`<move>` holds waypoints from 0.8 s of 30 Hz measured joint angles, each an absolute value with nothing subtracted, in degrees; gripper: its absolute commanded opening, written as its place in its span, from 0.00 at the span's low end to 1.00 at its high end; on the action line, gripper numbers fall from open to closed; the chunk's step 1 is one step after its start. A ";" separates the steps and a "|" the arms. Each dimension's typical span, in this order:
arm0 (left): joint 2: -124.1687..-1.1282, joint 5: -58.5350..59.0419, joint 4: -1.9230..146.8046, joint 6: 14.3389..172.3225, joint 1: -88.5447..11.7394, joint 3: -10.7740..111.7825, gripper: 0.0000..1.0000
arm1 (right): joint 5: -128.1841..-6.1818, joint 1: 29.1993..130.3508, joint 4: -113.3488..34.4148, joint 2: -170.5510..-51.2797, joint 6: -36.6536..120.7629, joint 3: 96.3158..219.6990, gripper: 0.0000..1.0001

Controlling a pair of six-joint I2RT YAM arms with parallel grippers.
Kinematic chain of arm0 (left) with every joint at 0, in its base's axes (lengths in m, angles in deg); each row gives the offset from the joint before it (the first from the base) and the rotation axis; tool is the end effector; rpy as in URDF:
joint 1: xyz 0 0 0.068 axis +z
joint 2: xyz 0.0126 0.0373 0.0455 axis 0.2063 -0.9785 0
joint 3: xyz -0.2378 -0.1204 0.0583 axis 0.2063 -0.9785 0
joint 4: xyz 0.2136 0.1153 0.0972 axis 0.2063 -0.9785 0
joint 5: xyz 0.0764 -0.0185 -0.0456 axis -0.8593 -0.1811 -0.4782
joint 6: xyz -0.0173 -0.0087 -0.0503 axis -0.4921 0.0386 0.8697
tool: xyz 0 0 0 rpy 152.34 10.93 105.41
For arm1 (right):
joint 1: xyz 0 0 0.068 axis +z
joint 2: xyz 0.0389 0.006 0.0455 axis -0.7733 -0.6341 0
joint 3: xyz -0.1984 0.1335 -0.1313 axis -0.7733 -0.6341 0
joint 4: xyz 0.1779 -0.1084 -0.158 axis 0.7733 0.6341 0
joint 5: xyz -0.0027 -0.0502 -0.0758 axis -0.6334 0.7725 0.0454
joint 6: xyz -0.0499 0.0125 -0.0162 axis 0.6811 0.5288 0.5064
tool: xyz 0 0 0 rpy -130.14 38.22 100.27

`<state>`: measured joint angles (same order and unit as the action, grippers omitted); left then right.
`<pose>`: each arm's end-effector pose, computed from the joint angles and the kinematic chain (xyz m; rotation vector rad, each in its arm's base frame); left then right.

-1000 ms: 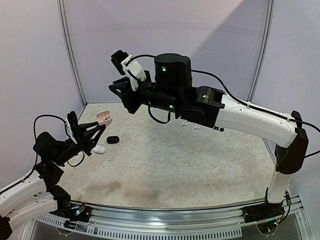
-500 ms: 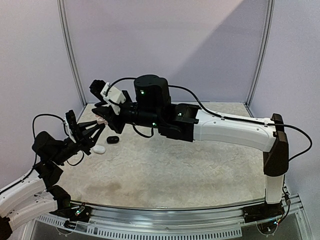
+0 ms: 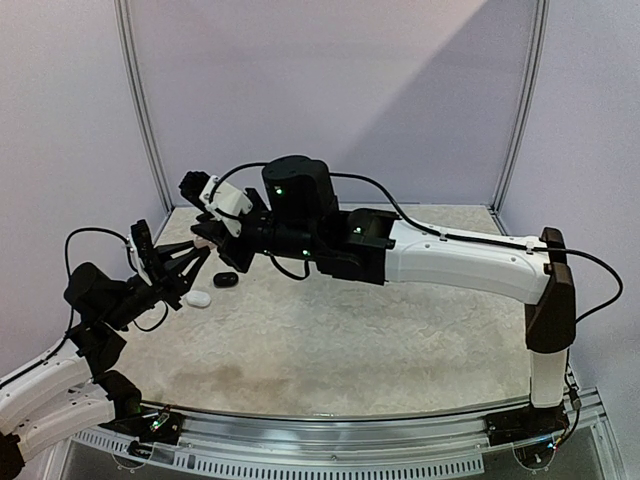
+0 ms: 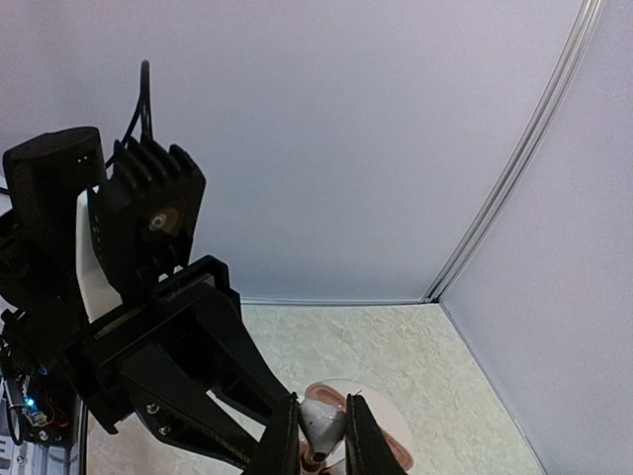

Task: Insert the wireless bluetooth earbuds into the charging case
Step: Insert the left earbud into the left side groove of the charging case, then close the charging case.

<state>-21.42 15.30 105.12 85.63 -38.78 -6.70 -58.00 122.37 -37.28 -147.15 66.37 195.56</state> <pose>0.1323 -0.0828 0.2664 0.6095 1.2124 -0.7175 0.1573 0.4733 0.3770 -1.2063 1.2522 0.6812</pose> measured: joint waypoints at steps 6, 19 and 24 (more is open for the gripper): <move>-21.79 15.28 105.12 85.59 -38.75 -6.70 0.00 | -57.54 122.48 -35.51 -147.83 66.96 196.24 0.00; -21.77 15.08 104.60 84.78 -38.62 -6.70 0.00 | -56.56 122.66 -31.66 -151.02 67.35 200.98 0.33; -21.77 15.08 104.12 85.06 -38.62 -6.70 0.00 | -56.36 122.66 -30.78 -151.09 67.35 201.24 0.38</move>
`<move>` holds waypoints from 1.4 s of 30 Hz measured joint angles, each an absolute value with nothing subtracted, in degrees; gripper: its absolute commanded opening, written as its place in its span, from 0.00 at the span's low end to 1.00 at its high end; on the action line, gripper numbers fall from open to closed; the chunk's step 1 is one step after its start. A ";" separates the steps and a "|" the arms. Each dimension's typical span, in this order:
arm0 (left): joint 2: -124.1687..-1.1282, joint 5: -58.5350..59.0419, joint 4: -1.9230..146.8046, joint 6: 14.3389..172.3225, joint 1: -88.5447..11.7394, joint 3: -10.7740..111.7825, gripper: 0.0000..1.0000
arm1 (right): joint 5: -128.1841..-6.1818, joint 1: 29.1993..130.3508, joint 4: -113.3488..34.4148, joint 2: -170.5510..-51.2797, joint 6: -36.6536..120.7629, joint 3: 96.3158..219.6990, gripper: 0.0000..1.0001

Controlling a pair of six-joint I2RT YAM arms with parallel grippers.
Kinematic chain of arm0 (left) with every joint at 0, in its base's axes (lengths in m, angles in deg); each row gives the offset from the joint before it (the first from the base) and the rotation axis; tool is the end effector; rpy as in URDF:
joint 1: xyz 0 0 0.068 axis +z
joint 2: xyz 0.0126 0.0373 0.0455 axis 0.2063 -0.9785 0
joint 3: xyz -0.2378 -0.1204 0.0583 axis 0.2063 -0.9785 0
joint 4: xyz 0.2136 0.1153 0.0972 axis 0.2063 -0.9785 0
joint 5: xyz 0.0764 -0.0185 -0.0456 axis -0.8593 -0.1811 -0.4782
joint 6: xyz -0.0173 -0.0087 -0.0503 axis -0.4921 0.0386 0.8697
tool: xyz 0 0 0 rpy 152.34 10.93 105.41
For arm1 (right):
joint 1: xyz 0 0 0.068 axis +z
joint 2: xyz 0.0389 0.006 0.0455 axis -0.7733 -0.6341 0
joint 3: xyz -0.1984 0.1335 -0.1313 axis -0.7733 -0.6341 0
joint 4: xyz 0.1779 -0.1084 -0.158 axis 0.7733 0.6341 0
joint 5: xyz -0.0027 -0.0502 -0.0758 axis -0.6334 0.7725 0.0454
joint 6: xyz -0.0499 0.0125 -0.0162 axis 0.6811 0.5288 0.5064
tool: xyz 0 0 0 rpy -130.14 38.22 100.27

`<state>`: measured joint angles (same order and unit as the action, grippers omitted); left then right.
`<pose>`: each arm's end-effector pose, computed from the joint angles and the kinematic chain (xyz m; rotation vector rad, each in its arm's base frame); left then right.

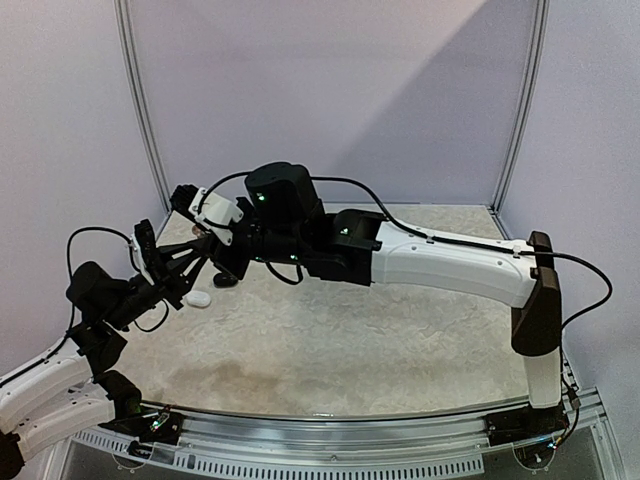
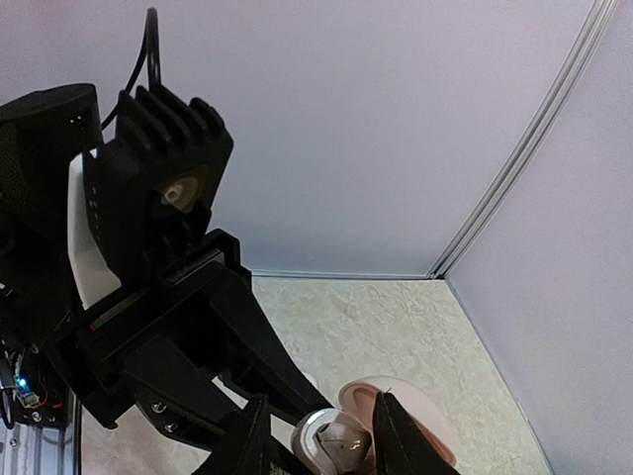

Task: Insert the wireless bluetooth earbuds into the charging case
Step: Close the charging case, then pass from the left arm to the right

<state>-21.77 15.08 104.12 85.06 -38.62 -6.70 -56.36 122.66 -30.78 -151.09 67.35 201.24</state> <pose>0.1339 -0.0829 0.2638 0.6128 1.2340 -0.7063 0.1598 0.4860 0.3667 -1.2612 1.3082 0.6213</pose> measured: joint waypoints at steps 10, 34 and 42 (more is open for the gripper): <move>-21.77 15.04 102.91 85.81 -38.62 -6.70 0.00 | -61.35 122.63 -27.09 -149.47 67.15 201.22 0.48; -23.03 27.19 96.64 54.27 -38.56 -6.70 0.00 | -63.07 118.13 -10.15 -154.47 57.97 211.45 0.33; -23.67 25.62 94.96 55.66 -38.58 -6.70 0.00 | -63.07 118.02 -10.00 -148.57 59.85 202.75 0.41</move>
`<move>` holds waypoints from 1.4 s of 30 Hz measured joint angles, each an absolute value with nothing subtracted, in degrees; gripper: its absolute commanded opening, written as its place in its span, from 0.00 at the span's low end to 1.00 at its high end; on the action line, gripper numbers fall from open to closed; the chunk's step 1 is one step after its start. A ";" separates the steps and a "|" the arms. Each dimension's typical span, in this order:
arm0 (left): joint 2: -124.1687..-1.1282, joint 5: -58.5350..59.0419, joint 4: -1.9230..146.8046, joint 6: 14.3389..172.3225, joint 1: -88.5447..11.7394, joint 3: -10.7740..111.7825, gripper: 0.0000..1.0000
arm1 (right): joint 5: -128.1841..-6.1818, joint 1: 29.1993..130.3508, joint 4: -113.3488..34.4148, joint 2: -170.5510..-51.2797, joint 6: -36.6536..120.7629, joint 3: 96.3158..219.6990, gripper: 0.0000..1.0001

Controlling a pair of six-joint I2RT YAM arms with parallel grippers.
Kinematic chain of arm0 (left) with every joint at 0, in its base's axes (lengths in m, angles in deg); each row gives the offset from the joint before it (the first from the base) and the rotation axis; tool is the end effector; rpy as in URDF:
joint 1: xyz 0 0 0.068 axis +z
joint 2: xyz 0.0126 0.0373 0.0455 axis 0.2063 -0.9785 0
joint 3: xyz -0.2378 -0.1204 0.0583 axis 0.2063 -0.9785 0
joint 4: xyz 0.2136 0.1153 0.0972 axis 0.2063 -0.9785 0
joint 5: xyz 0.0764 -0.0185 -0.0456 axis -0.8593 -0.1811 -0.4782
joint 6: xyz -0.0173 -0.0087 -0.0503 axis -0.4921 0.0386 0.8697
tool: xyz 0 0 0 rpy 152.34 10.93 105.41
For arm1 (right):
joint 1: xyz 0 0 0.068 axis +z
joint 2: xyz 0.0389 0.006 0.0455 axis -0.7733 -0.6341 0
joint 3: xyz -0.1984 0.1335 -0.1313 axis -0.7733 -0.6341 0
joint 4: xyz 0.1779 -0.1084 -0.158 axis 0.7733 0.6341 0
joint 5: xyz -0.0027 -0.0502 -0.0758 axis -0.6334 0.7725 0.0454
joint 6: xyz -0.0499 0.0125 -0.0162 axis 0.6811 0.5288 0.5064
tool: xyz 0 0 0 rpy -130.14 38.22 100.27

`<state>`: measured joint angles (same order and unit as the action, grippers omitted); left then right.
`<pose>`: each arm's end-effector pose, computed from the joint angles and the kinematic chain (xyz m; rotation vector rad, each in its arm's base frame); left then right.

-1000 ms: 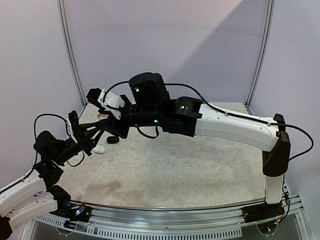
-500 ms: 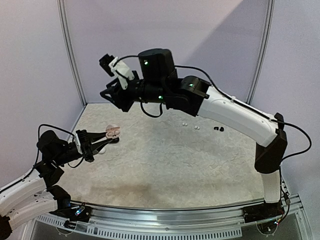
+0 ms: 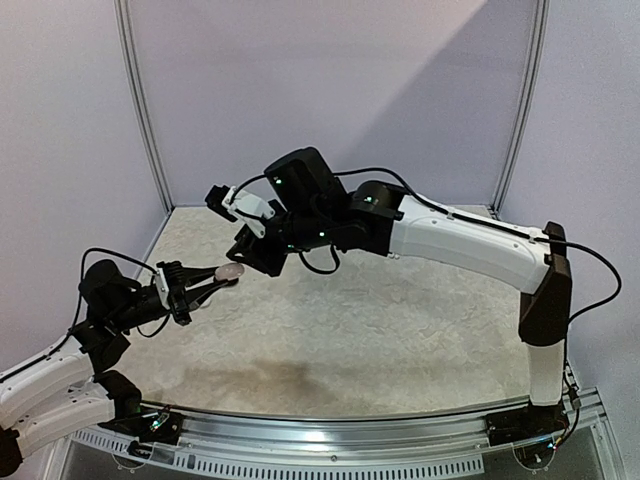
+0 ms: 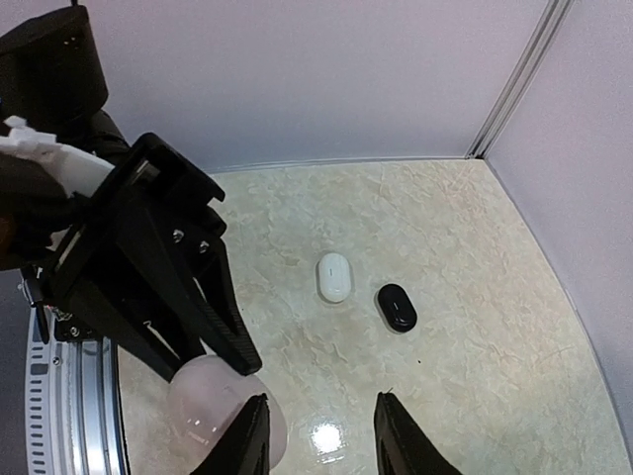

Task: Insert the wireless bluetooth earbuds into the charging case
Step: Pass from the left arm to the right

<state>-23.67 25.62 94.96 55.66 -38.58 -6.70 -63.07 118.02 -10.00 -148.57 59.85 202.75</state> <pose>0.1350 -0.0898 0.2422 1.0729 1.1075 -0.4516 0.1851 0.4499 0.3598 -1.3786 1.6297 0.6588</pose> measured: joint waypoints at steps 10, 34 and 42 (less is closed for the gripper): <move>-23.62 27.26 95.37 69.22 -38.47 -6.70 0.00 | -64.38 117.34 -9.52 -142.15 65.51 195.17 0.78; -23.62 31.96 97.87 82.92 -38.47 -6.70 0.00 | -77.89 117.04 -10.46 -146.06 68.09 197.83 0.27; -23.58 32.13 97.65 83.95 -38.47 -6.70 0.29 | -79.18 116.95 -9.39 -146.41 69.51 198.36 0.05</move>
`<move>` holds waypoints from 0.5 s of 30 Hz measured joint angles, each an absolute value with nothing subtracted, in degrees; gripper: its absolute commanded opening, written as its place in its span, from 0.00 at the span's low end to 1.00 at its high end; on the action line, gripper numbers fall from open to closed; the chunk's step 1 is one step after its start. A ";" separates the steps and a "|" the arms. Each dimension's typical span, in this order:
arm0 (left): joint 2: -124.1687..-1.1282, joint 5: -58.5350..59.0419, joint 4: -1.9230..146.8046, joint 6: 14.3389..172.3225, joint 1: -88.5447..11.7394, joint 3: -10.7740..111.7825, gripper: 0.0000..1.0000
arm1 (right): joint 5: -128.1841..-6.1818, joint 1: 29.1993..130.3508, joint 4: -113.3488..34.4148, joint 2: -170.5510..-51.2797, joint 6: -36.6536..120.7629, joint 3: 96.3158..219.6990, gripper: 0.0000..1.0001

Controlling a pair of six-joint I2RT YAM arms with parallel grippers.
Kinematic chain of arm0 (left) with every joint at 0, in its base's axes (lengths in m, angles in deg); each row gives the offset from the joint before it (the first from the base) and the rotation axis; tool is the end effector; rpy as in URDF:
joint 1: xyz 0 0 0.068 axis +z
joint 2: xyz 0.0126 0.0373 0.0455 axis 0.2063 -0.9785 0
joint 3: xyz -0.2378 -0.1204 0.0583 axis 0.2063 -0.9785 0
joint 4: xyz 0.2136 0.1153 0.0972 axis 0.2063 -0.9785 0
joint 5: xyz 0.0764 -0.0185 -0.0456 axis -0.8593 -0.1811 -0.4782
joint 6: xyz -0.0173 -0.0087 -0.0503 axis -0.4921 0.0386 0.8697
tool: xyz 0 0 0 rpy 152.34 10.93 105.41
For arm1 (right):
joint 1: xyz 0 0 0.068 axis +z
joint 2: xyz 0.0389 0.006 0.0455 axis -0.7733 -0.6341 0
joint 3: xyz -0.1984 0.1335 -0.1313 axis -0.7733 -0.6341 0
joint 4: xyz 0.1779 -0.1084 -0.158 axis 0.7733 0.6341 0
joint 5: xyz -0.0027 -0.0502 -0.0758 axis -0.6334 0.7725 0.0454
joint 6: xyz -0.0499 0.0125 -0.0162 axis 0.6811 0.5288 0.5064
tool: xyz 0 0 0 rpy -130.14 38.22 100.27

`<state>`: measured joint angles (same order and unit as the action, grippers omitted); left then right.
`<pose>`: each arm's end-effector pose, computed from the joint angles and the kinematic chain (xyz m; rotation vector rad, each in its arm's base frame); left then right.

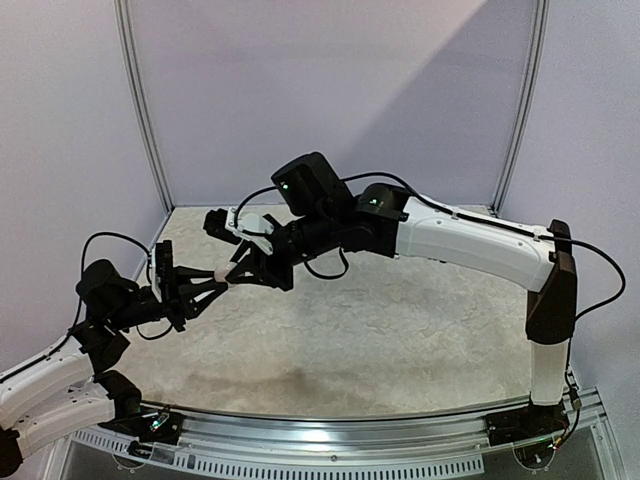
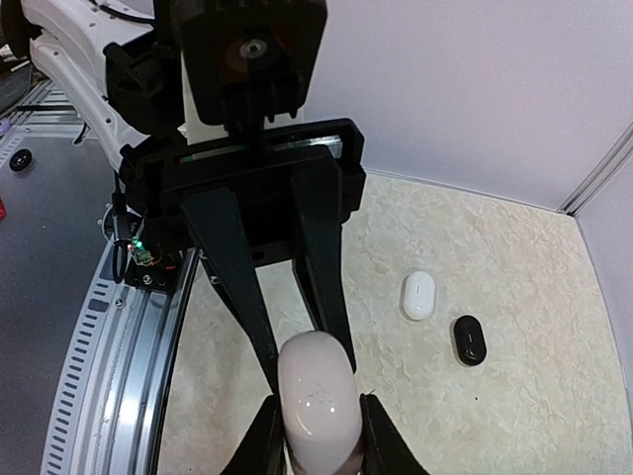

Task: Insert the wireless bluetooth earbuds into the charging case
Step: Pass from the left arm to the right, then place the charging case with the earbuds at the center of the board.

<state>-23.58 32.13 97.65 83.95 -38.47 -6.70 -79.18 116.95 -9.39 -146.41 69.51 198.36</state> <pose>0.1311 -0.0911 0.2470 0.8785 1.2905 -0.9105 0.1802 0.4404 0.3512 -1.6576 1.4392 0.8256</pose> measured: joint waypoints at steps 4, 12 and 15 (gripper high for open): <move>-23.23 28.33 97.95 83.90 -38.47 -6.70 0.99 | -78.07 116.80 -8.66 -146.41 69.05 198.62 0.01; -22.84 13.60 98.11 81.37 -38.45 -6.70 0.99 | -81.80 107.53 -3.94 -148.53 55.61 198.42 0.01; -22.88 10.17 97.60 81.06 -38.40 -6.70 0.99 | -85.82 100.65 -2.68 -151.83 47.15 196.11 0.01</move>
<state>-22.88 10.17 97.60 81.06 -38.40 -6.70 -85.82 100.65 -2.68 -151.83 47.15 196.11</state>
